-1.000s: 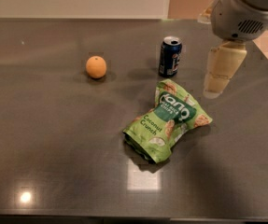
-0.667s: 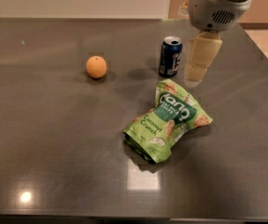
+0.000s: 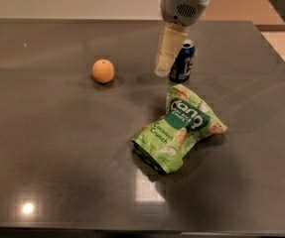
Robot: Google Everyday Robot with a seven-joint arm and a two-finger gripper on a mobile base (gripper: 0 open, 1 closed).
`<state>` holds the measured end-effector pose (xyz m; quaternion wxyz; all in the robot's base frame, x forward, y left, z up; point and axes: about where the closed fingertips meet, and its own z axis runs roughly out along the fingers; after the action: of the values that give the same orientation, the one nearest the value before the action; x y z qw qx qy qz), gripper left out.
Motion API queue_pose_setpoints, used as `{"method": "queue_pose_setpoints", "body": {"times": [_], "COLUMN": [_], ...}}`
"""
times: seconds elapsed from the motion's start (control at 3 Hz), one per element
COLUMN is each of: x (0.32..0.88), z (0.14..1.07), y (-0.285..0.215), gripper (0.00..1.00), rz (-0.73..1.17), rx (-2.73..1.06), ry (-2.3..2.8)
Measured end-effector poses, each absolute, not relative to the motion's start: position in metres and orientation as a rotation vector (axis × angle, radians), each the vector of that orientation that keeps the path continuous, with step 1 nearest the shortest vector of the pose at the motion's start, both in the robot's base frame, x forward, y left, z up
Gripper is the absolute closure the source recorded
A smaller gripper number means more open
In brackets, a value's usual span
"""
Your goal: Move orange near pepsi can
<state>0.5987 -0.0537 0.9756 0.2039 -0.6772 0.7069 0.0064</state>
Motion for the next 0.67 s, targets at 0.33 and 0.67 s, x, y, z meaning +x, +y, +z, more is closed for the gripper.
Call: {"method": "queue_pose_setpoints", "body": {"times": [0.33,0.67], "x": [0.629,0.647], "z": [0.953,0.930], "y": [-0.026,0.002], "gripper": [0.00,0.00], "rz": [0.101,0.147], "rx": [-1.862,-1.844], "ry": [2.025,2.068]}}
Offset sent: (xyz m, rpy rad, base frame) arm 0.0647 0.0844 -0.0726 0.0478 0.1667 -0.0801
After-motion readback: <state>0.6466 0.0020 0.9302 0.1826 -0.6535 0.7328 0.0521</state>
